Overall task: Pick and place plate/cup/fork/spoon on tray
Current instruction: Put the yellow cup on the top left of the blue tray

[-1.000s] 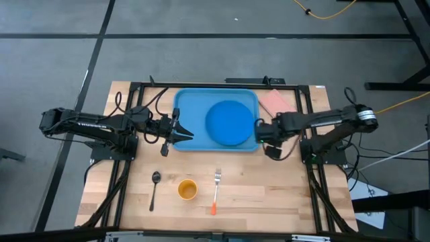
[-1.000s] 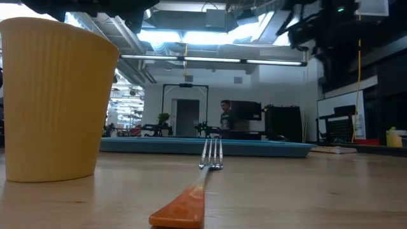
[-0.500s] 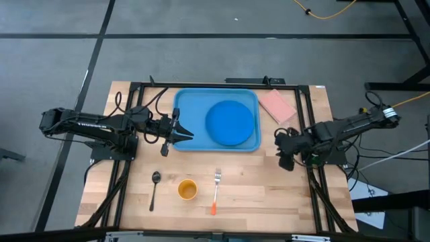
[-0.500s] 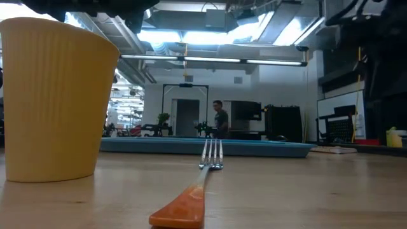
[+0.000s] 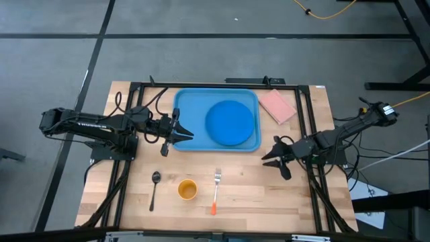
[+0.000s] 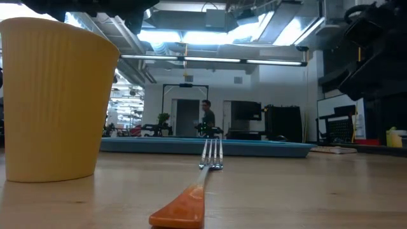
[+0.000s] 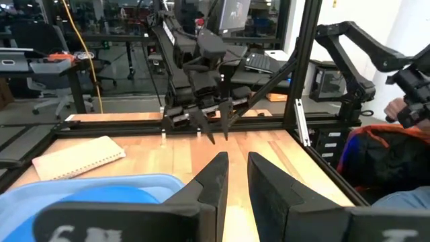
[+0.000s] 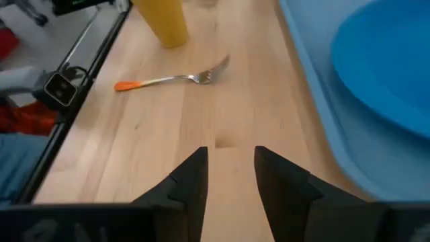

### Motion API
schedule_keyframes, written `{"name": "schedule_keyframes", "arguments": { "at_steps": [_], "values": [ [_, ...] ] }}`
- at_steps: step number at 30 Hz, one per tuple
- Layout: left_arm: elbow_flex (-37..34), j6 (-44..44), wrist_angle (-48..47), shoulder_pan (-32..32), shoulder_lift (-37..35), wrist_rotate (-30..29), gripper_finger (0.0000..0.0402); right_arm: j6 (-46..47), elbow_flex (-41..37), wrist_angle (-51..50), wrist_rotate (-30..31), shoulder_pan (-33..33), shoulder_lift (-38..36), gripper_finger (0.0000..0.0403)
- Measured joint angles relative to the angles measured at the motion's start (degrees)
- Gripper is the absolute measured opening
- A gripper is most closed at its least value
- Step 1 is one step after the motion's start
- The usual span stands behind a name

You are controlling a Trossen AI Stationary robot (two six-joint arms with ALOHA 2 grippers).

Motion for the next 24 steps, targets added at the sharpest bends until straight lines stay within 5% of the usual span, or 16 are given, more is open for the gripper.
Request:
{"name": "schedule_keyframes", "arguments": {
  "at_steps": [9, 24],
  "values": [
    [0.0, 2.0, -2.2, 0.0, -0.2, 0.4, 0.0051, -12.6, -4.1, 8.0, 6.3, 0.0, -1.8, 0.0127],
    [0.0, 1.5, -4.5, 0.0, -0.3, -4.9, 0.0051, -14.1, -4.2, -2.0, 12.7, 0.0, -5.9, 0.0127]
  ]
}}
